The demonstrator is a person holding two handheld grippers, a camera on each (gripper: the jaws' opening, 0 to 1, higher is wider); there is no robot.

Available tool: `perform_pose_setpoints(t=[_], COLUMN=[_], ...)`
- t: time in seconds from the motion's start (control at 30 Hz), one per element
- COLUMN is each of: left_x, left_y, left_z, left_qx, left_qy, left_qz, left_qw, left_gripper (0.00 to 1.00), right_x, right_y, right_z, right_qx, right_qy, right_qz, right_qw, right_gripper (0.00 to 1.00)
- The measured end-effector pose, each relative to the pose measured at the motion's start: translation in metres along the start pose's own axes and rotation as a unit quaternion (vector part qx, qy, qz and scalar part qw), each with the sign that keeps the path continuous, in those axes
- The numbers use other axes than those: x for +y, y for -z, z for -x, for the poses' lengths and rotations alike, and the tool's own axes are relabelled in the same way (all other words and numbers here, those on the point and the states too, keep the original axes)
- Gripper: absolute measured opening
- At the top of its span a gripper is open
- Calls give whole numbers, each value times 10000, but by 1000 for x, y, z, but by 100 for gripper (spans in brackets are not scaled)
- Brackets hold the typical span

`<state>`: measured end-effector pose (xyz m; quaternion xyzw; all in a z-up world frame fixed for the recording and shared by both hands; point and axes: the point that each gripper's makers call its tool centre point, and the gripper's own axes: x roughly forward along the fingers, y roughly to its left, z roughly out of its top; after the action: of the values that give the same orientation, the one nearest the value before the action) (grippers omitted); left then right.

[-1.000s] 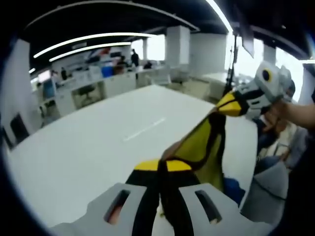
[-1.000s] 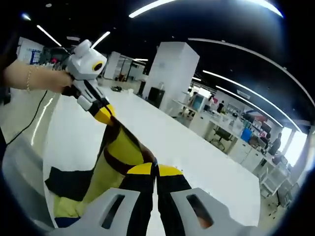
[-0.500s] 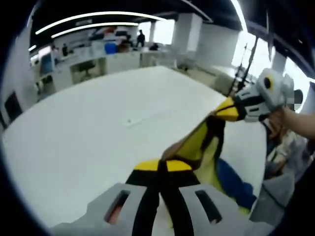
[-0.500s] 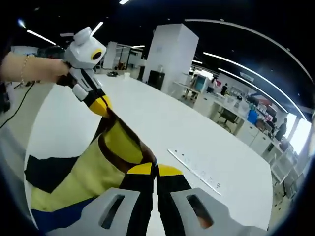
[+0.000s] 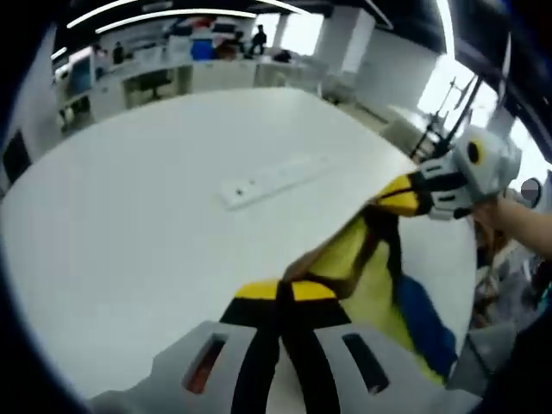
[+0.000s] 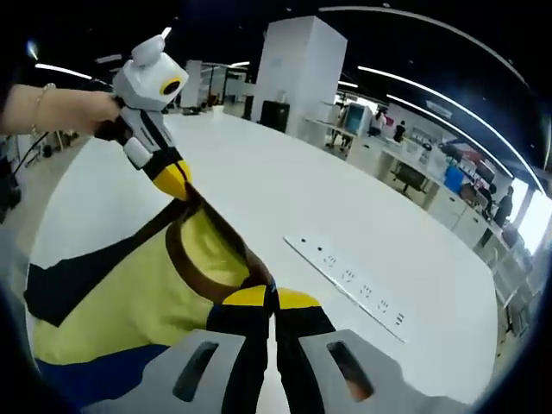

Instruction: Fold the garment on the visible template until the final outline fits inside the template.

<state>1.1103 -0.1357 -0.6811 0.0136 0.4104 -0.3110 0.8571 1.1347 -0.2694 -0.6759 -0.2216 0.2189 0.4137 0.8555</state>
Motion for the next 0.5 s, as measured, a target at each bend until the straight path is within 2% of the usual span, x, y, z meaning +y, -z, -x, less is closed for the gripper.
perform_pose_setpoints(t=[0.27, 0.5], left_x=[23, 39], left_y=[10, 18], left_z=[-31, -47], left_qx=[306, 532], left_qy=[-24, -41], left_qz=[278, 527], left_qw=[9991, 9972], left_gripper=[0, 0], right_x=[-6, -8], right_y=[19, 30], right_z=[-28, -48], right_qx=[218, 363], right_qy=[-140, -245], right_qz=[-123, -195], right_qw=[9996, 9988], right_gripper=[2, 2])
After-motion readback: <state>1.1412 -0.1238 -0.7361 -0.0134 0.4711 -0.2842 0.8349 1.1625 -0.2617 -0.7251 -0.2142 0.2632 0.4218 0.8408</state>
